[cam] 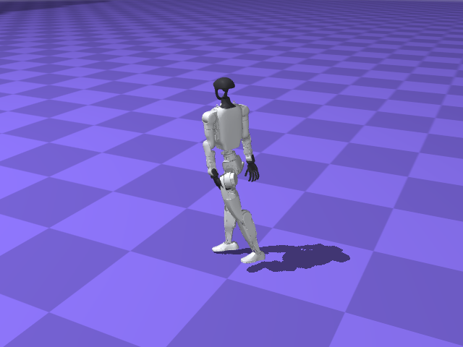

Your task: In place motions

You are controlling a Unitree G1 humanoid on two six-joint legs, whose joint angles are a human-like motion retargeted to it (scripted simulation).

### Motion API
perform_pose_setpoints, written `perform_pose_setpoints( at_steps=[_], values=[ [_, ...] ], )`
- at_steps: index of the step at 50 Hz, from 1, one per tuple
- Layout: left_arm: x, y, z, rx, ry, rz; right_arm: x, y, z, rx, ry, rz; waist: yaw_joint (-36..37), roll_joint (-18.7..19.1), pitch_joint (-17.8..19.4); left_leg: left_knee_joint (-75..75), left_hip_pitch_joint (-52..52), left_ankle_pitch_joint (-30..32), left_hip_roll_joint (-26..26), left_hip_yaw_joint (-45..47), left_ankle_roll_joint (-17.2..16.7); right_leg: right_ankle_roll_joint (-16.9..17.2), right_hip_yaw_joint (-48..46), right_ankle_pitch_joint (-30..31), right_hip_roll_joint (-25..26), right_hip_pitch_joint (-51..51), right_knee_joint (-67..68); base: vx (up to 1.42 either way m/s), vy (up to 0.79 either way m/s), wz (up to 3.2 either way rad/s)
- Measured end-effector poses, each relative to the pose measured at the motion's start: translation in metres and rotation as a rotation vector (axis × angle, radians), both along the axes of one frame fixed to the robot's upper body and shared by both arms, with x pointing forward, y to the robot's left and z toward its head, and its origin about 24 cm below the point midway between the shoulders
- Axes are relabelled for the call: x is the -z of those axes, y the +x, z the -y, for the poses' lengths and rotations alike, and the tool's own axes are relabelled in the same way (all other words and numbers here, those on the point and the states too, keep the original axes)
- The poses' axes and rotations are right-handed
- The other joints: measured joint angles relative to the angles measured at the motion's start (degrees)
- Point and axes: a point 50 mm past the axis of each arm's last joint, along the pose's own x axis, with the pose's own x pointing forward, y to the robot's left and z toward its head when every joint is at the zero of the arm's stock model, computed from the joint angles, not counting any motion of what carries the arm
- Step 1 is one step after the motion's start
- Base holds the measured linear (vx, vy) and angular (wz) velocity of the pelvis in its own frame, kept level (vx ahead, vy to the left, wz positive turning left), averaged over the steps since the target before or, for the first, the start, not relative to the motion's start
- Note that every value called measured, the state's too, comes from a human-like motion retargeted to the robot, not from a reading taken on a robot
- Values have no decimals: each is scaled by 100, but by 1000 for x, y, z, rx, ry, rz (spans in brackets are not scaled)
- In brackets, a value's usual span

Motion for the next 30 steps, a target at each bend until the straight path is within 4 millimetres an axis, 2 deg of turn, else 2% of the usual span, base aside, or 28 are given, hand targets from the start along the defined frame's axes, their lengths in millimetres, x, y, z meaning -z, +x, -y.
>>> perform_pose_setpoints(
  at_steps=[7,16,23,30],
  values=[
    [1,8,-10,14,29,22,-3,-3,16,39,-34,5,763,-194,-102,-83,-315,184,-60,-1175,188,-149,-879,-504,-473,354,24,6,33,171],
    [2,16,-19,17,54,61,-5,1,35,32,-75,56,2101,-628,-12,-173,-567,502,-332,-2867,452,-105,-2374,-1045,-1053,1171,-51,-7,31,159],
    [0,1,-31,-13,98,10,-5,14,38,5,-68,116,3090,-1000,98,-105,-763,735,-541,-3810,545,-19,-3248,-1216,-1350,1669,-157,-14,14,118],
    [-3,-21,-44,-109,175,-21,-2,47,21,-76,0,233,3676,-1316,163,-63,-919,906,-676,-4295,576,57,-3768,-1303,-1475,1982,-245,-12,2,86]
  ],
)
